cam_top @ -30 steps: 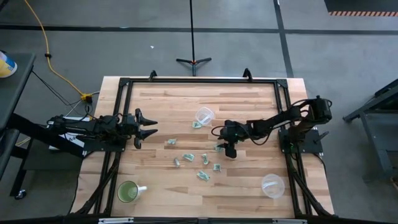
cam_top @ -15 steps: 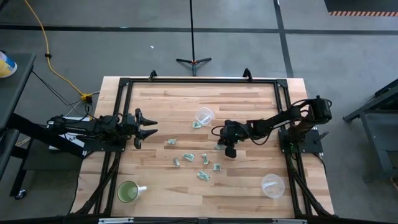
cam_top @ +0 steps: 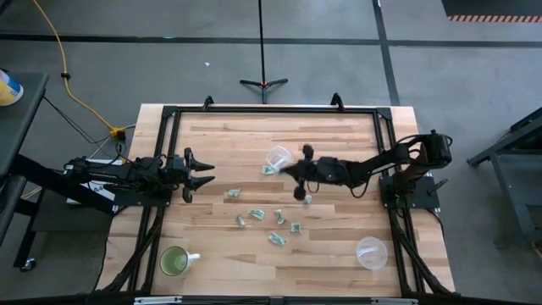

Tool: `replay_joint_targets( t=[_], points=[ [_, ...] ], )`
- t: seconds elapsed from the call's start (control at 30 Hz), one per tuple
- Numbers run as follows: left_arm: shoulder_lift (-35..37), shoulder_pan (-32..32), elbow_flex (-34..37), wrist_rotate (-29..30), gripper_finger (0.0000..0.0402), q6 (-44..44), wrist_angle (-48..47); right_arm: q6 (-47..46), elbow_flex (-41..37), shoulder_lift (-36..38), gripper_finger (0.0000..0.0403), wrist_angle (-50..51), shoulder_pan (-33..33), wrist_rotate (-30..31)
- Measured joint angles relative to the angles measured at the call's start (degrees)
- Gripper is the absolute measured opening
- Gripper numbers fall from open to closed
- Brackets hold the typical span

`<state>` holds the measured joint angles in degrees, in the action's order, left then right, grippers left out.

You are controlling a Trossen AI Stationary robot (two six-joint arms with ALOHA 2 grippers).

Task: Pick and place items into bin
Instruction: Put the green stevia packet into the square transparent bin

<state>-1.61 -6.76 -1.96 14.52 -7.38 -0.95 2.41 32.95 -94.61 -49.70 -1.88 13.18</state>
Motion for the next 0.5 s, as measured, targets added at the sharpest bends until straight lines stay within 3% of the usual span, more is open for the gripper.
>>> replay_joint_targets(
  t=[0.1,0.4,0.5],
  points=[
    [0.0,0.0,0.0,0.0,0.0211,0.0,0.0,0.5,1.3,0.0,0.0004,-0.6,-2.3,-1.1],
    [0.0,0.0,0.0,0.1,0.0211,0.0,0.0,-0.9,9.6,-6.4,0.0001,11.5,-7.7,-3.1],
    [0.0,0.0,0.0,0.0,0.0211,0.0,0.0,-0.9,12.6,-7.8,0.0003,17.0,-8.3,-1.0]
  ],
)
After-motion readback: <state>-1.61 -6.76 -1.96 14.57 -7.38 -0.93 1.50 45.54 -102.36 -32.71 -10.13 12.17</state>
